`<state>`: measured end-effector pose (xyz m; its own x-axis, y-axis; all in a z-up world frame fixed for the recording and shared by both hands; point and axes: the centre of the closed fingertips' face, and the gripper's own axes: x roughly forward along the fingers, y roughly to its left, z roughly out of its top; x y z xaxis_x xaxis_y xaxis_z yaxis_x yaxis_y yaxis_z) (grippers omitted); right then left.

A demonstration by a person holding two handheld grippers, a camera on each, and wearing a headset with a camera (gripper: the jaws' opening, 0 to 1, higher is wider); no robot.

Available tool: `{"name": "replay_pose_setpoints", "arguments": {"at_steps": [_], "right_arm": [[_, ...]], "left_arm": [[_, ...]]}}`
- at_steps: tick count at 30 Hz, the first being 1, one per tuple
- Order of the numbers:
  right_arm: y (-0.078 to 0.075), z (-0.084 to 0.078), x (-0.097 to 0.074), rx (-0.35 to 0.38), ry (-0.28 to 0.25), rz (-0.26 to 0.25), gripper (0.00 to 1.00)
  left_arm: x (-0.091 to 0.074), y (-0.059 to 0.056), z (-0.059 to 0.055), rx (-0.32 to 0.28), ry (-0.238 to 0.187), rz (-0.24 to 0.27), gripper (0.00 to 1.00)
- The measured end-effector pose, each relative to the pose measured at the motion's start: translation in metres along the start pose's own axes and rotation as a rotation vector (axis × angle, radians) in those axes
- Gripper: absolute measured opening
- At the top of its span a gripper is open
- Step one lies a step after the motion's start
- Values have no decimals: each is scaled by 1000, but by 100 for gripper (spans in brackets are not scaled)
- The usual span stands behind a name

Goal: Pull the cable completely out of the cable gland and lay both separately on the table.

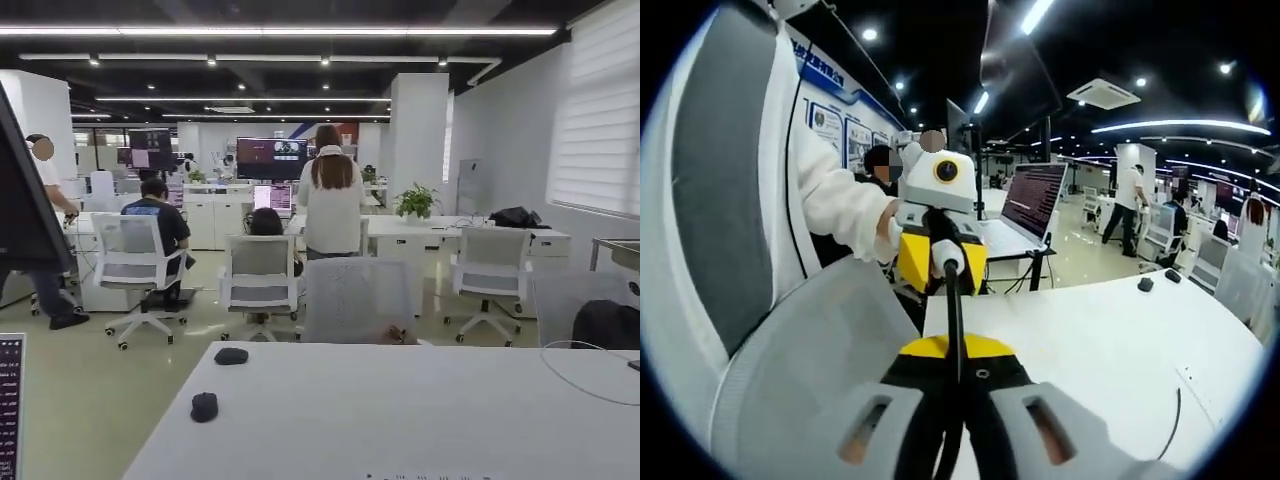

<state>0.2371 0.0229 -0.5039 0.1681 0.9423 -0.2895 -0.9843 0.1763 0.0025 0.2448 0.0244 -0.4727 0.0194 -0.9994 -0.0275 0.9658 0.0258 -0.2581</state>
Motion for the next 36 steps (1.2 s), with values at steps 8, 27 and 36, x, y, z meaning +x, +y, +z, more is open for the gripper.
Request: {"name": "replay_pose_setpoints", "arguments": {"at_steps": [8,27,36], "right_arm": [[8,-3,-3,-2,11,17,0],[8,-31,-43,19,71,-106,0],[-5,-22,-56,-8,70,-172,0]], "left_arm": [[2,-6,-6,-1,23,-15,17],[-26,-4,-6,11,-9,48,17],[-26,-7,5,40,-24,51,17]]}}
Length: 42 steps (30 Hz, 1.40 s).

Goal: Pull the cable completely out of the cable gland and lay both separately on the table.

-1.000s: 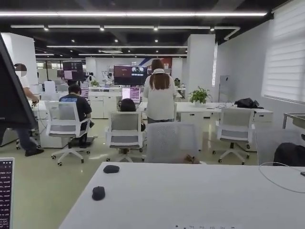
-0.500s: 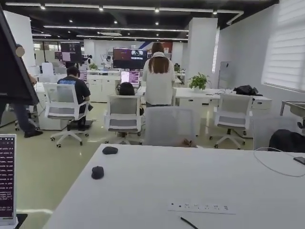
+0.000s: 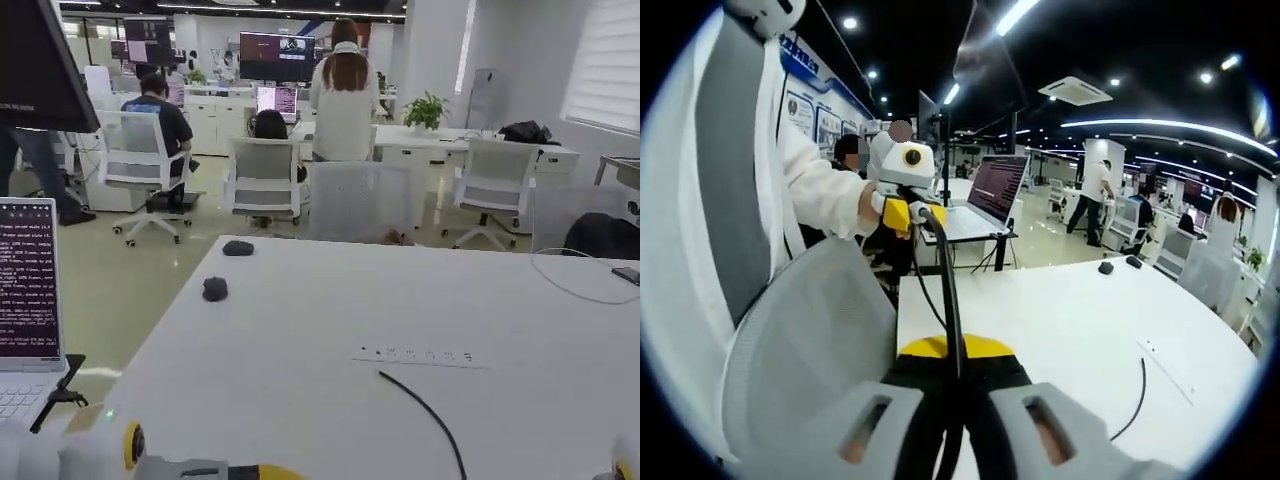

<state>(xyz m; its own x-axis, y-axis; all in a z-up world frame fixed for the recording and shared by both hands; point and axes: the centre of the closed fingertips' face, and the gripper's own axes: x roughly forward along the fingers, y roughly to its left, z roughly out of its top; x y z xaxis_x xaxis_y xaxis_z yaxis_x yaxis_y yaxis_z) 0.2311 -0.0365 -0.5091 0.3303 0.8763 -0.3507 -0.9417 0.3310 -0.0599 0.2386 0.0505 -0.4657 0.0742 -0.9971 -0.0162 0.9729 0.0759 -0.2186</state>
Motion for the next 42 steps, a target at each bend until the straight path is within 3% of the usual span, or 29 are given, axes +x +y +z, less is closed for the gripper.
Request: {"name": "replay_pose_setpoints", "arguments": {"at_steps": [7,10,15,18,24,27,32,42], "right_arm": [[-3,2,4,21,-10,-16,0],[-4,13,7,37,-50,-5,1],[-6,32,13,31,-85,12,10],[-1,44,22,1,-84,49,15],[6,62,39,-60,-92,110,14],[6,64,45,-64,-96,128,12],[7,58,51,-44,-89,153,4],[7,49,54,-33,-119,154,3]], "left_arm": [[-1,6,9,7,-40,21,17],[-1,9,12,9,-48,23,17],[3,13,6,21,-18,15,17],[8,13,2,33,12,9,17],[19,10,-3,49,47,-12,17],[23,11,-8,52,66,-11,17],[23,16,-9,43,59,9,17],[22,18,-14,40,69,17,17]]}}
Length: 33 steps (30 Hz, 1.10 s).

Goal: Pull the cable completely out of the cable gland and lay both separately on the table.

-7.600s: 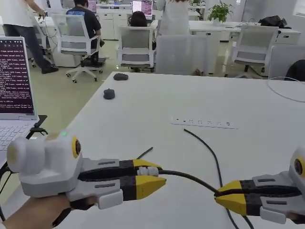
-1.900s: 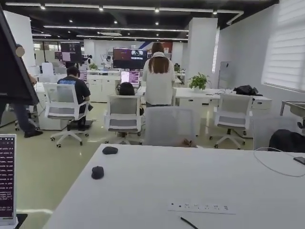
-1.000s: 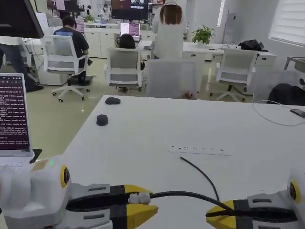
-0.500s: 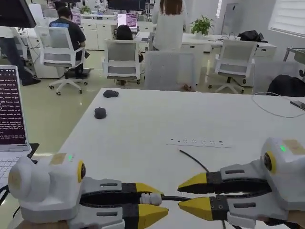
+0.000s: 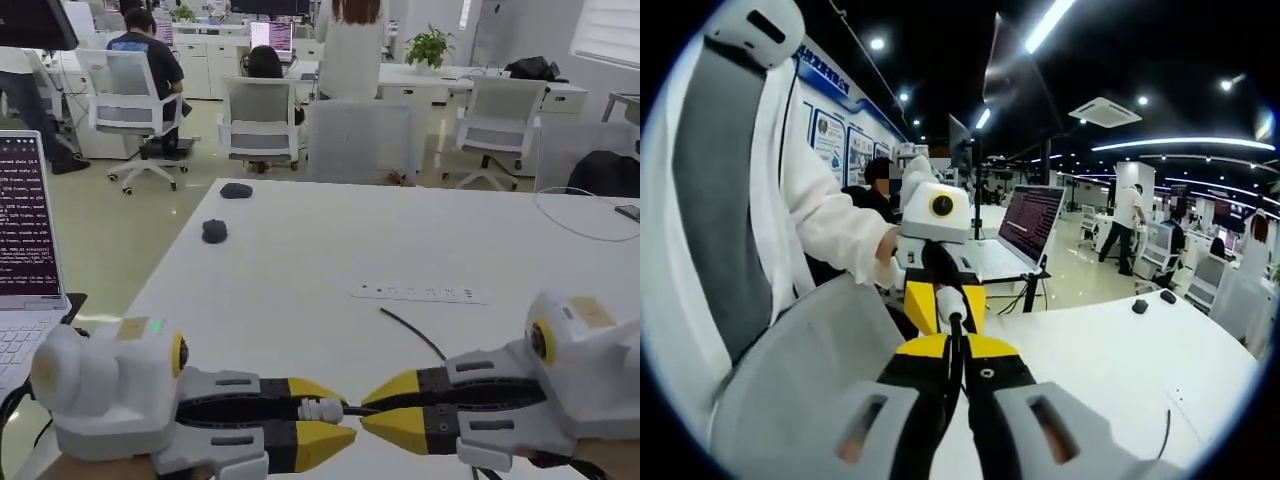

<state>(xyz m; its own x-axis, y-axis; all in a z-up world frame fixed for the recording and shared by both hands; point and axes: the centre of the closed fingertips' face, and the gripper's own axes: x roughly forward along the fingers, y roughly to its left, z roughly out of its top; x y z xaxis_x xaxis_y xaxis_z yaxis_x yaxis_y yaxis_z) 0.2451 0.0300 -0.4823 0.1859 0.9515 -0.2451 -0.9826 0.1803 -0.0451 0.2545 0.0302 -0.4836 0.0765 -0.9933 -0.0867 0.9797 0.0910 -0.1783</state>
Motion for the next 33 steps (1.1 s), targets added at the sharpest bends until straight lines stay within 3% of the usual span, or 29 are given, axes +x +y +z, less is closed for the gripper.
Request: {"name": "replay_pose_setpoints", "arguments": {"at_steps": [7,13,21,27,33], "right_arm": [[-6,-12,-12,12,7,-23,3],[-15,-47,-27,27,114,-69,3],[-22,-80,-45,62,188,-114,3],[-22,-87,-50,87,198,-128,3],[-22,-92,-49,100,249,-115,3]], "left_arm": [[-9,5,-2,-9,6,16,17],[-15,8,-5,-26,6,33,17],[-21,10,-8,-38,14,47,17],[-19,11,-7,-38,12,53,17],[-15,13,-8,-32,28,66,17]]}}
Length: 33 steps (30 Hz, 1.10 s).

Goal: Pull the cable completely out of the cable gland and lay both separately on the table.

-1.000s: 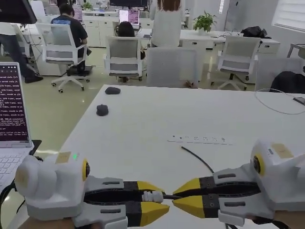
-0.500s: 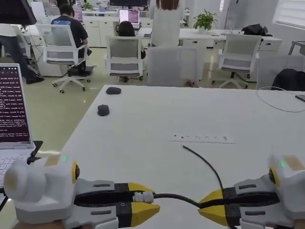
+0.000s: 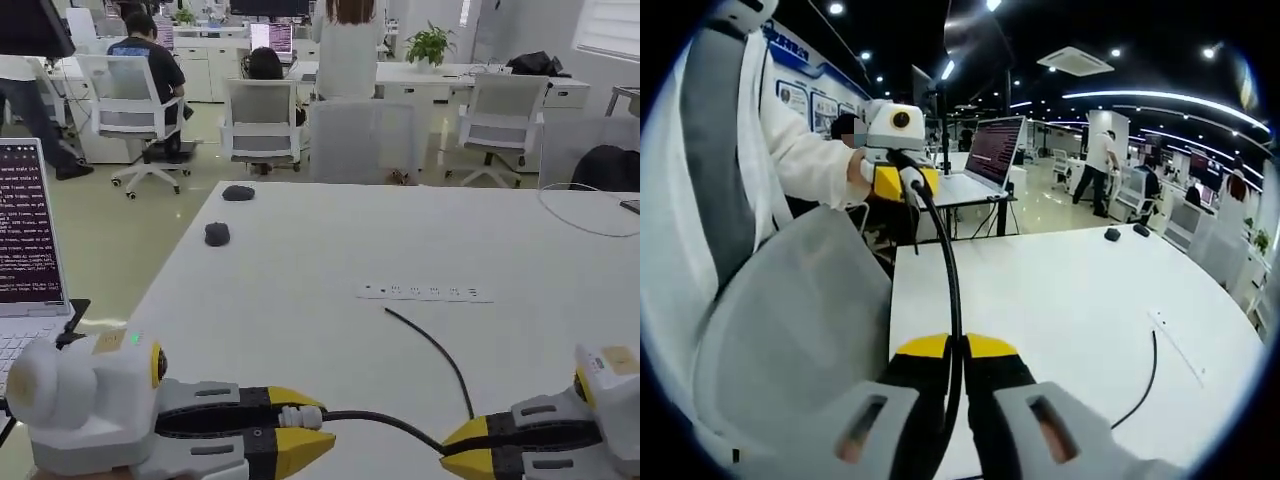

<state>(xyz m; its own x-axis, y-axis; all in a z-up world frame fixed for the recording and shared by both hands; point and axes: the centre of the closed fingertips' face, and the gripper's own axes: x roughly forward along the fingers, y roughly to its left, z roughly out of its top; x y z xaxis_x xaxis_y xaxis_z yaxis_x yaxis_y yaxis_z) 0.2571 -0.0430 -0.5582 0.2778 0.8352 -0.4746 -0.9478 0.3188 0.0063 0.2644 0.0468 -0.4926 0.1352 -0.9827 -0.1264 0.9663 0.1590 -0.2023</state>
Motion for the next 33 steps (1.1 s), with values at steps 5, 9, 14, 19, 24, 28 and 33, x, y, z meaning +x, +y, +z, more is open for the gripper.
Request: {"name": "replay_pose_setpoints", "arguments": {"at_steps": [5,9,14,19,24,28,33], "right_arm": [[1,24,5,-1,-44,23,7],[10,51,17,-77,-62,65,12],[25,78,35,-147,-103,120,14],[27,80,45,-169,-99,131,11],[30,81,44,-150,-125,145,10],[29,80,44,-142,-128,142,10],[26,81,43,-144,-126,127,9]], "left_arm": [[6,1,-7,-4,21,3,17],[15,-5,-8,2,31,-21,17],[23,-11,-8,5,38,-49,17],[23,-11,-8,3,40,-51,17],[20,-14,-6,5,38,-64,17],[21,-13,-8,2,41,-68,17],[23,-12,-5,0,30,-68,17]]}}
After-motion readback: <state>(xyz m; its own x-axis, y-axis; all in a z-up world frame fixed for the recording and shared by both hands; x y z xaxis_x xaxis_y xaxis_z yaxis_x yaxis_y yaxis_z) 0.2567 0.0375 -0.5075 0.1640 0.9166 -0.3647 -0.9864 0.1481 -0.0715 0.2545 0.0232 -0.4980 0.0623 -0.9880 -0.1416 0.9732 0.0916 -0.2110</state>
